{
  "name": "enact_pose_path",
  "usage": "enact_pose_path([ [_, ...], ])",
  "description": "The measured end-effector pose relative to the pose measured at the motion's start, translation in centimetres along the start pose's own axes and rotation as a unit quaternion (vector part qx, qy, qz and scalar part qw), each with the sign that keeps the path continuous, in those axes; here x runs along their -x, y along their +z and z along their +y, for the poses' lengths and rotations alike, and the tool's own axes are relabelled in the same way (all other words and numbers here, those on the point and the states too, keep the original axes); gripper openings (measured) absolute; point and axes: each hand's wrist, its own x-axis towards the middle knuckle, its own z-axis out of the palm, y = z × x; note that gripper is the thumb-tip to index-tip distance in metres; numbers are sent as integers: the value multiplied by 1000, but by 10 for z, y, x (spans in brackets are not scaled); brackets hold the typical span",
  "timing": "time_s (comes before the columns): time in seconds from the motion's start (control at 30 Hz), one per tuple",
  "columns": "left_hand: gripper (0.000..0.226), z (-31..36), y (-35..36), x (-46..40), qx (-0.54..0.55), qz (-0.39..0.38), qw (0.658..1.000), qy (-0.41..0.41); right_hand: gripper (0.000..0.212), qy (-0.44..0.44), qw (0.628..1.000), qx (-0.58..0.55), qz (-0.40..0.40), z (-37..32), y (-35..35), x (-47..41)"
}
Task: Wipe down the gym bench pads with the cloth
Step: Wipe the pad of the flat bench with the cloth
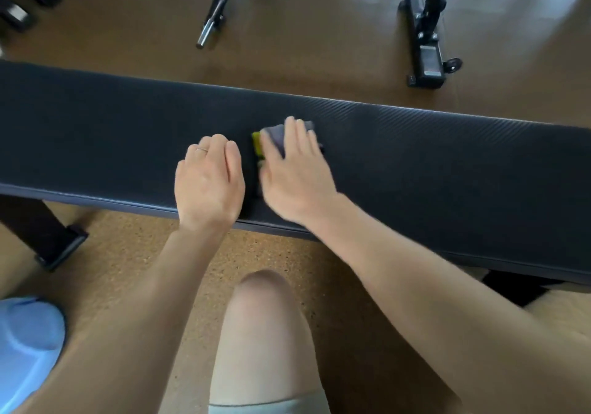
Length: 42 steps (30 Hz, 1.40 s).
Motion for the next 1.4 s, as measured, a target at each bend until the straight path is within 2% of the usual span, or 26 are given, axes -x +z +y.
enact_pose_path([
  [0.1,39,-26,-11,-12,1,34,998,-57,55,-107,994,8,-5,-9,1,37],
  [0.17,39,-36,-11,-18,0,33,994,-101,57,-112,993,35,-25,15,-6,65],
  [0.3,36,-37,-6,-20,44,24,992,-112,63,23,997,75,-27,67,-21,62],
  [0.4,35,-37,-7,-21,88,43,987,-126,65,91,995,50,-10,48,-16,11],
  [0.47,36,-39,-7,-21,116,51,983,-132,68,58,997,37,20,7,-3,-26],
  [0.6,37,-45,-15,-13,203,88,965,-137,55,-80,997,-2,2,-71,10,-36],
  [0.7,34,-49,-22,-7,225,110,957,-145,54,-183,983,5,-18,-51,9,13],
  [0.77,35,-46,-24,-9,218,101,960,-142,55,-195,980,30,-25,-14,-1,40],
  [0.83,36,-44,-22,-13,200,88,965,-142,57,-149,987,67,-8,30,-9,42],
  [0.93,38,-39,-19,-14,148,74,977,-131,57,1,997,73,0,79,-19,3],
  [1.0,39,-37,-16,-12,135,67,981,-124,56,73,996,55,-20,74,-18,-42],
  [1.07,39,-38,-13,-13,139,66,981,-121,57,81,996,40,-10,35,-10,-82],
  [1.13,37,-41,-13,-14,145,67,980,-120,55,24,1000,14,8,-19,-1,-99],
  [1.23,36,-46,-26,-13,160,102,971,-144,55,-112,993,-23,-9,-70,11,-67],
  [1.33,37,-37,-49,-17,174,146,963,-146,53,-225,974,-39,-2,-68,15,-20],
  [1.4,40,-23,-56,-23,166,141,969,-119,50,-270,962,-39,12,-56,17,3],
])
